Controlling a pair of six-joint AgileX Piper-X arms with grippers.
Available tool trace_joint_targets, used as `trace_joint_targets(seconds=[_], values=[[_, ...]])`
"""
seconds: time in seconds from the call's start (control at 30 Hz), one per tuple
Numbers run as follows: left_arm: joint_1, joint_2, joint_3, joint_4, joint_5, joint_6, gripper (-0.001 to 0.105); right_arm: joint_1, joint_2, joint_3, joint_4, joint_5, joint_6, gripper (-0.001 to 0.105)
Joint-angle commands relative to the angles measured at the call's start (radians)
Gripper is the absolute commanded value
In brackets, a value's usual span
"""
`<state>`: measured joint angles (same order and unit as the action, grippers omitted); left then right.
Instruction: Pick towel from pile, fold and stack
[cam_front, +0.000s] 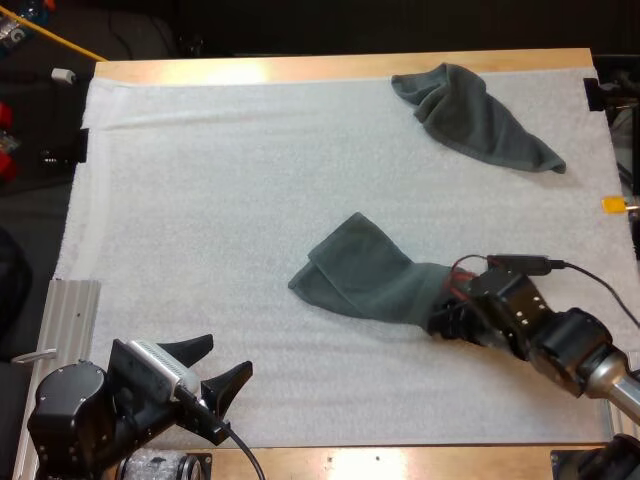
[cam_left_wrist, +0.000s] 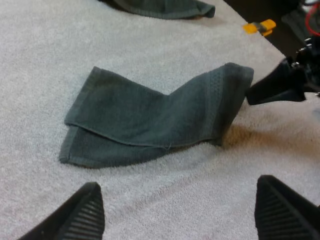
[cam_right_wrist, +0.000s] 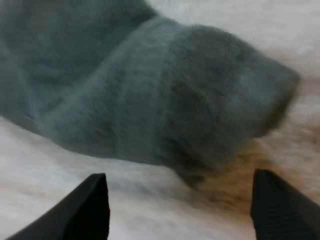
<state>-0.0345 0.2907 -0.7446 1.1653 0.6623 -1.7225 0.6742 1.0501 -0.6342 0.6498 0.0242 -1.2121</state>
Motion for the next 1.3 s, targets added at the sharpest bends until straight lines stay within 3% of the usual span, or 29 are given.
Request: trace_joint_targets(seconds=[0.0,0.43,0.73,0.83,0.9,1.0,1.27], values=[[-0.005,0.001,-0.004,0.004,0.007,-0.006,0.062,-0.023,0.001,0.010,-0.072,-0.067,0.010,0.059],[-0.005,0.001,-0.004,0.064,0.007,-0.006,0.062,-0.072,0.102,0.020,-0.074,-0.094,0.087,0.059],[-0.005,0.001,-0.004,0.064,0.007,-0.006,0.062,-0.072,0.174,0.020,-0.184,-0.080,0.095,0.058],[-0.005,0.001,-0.004,0.064,0.007,-0.006,0.062,-0.072,0.176,0.020,-0.211,-0.081,0.111,0.040],[-0.005,0.001,-0.004,0.064,0.007,-0.006,0.062,-0.072,0.164,0.020,-0.240,-0.086,0.111,0.020],[-0.005,0.001,-0.004,0.064,0.007,-0.006,0.062,-0.072,0.125,0.020,-0.269,-0.084,0.103,0.000],[-0.005,0.001,-0.004,0.064,0.007,-0.006,0.062,-0.072,-0.044,-0.012,-0.277,-0.025,-0.056,0.000]])
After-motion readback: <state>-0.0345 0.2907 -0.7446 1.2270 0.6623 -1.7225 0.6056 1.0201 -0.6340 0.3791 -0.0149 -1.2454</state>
